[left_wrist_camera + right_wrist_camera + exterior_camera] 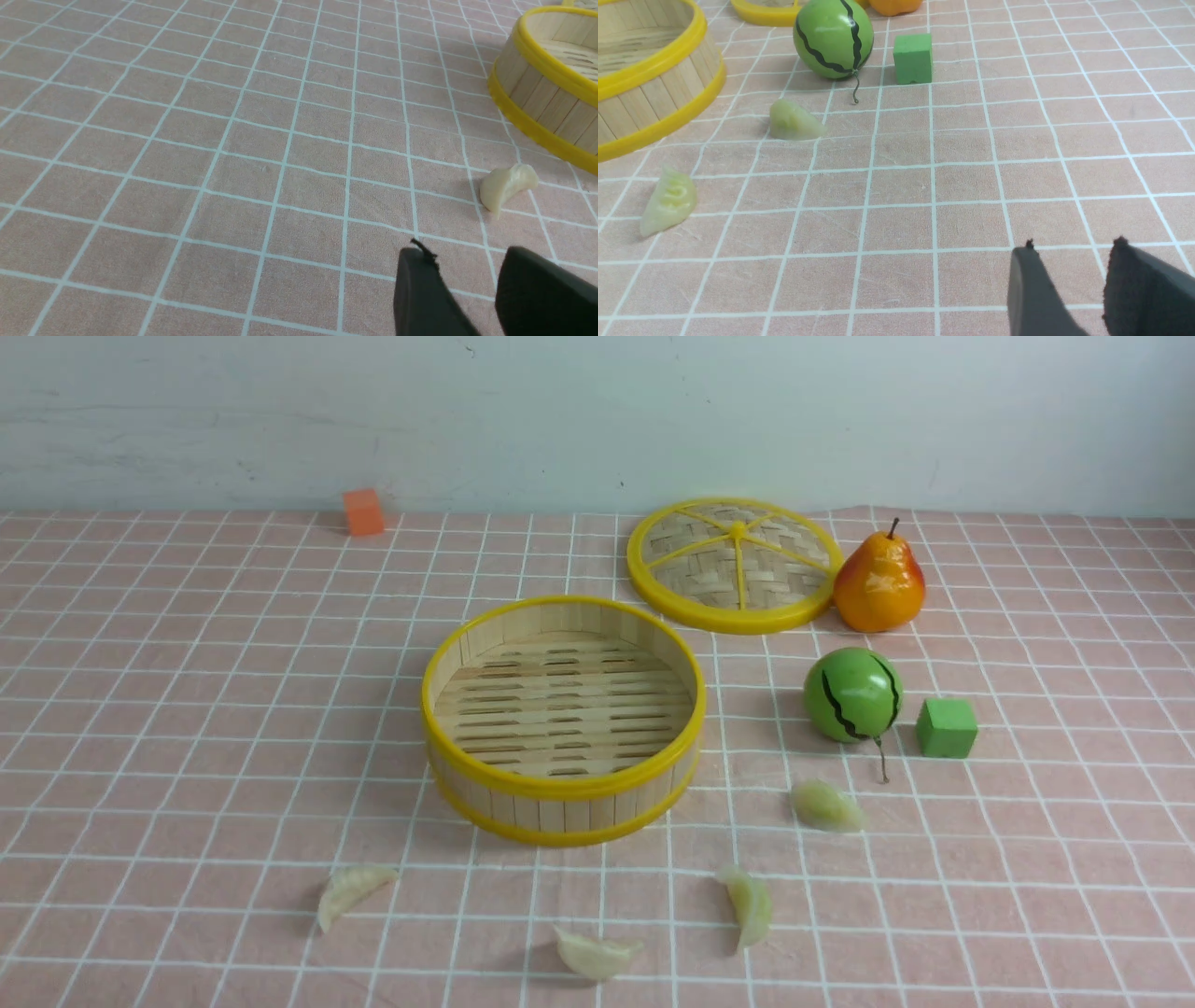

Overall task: Put the dumplings into the steamer on the table with the pink tablecloth.
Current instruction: 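Reach for and grasp a dumpling on the table with the left gripper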

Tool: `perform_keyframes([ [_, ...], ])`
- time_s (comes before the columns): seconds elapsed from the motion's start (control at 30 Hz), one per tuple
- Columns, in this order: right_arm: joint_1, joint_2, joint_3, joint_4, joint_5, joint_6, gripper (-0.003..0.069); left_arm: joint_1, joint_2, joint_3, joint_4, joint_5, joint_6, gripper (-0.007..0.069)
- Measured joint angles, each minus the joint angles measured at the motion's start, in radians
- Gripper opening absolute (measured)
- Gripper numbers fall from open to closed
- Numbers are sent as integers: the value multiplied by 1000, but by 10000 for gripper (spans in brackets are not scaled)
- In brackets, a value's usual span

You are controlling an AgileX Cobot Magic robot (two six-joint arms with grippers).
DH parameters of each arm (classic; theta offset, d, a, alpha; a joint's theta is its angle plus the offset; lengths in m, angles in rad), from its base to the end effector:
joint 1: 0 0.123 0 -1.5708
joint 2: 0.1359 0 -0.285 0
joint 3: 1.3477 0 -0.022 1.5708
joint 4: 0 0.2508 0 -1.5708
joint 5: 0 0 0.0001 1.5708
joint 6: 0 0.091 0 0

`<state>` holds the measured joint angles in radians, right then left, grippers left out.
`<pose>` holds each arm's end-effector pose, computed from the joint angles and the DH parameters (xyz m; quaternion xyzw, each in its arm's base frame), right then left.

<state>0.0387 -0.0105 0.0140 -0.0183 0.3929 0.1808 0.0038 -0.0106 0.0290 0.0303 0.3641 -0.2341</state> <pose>0.0520 0.0014 0.1738 0.0526 0.8058 0.0568 0.5871 0.0530 0.0012 0.1712 -0.0872 0.7986 -0.0557 0.5928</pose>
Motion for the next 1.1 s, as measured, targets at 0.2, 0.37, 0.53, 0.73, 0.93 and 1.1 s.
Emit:
perform_keyframes([
  [0.2,0,0,0,0,0,0,239,0,0,0,0,0,0,238],
  [0.37,0,0,0,0,0,0,239,0,0,0,0,0,0,238],
  [0.53,0,0,0,0,0,0,239,0,0,0,0,0,0,238],
  [0.73,0,0,0,0,0,0,239,0,0,0,0,0,0,238],
  [0.93,0,0,0,0,0,0,239,0,0,0,0,0,0,238],
  [1.1,0,0,0,-17,-1,0,239,0,0,0,0,0,0,238],
])
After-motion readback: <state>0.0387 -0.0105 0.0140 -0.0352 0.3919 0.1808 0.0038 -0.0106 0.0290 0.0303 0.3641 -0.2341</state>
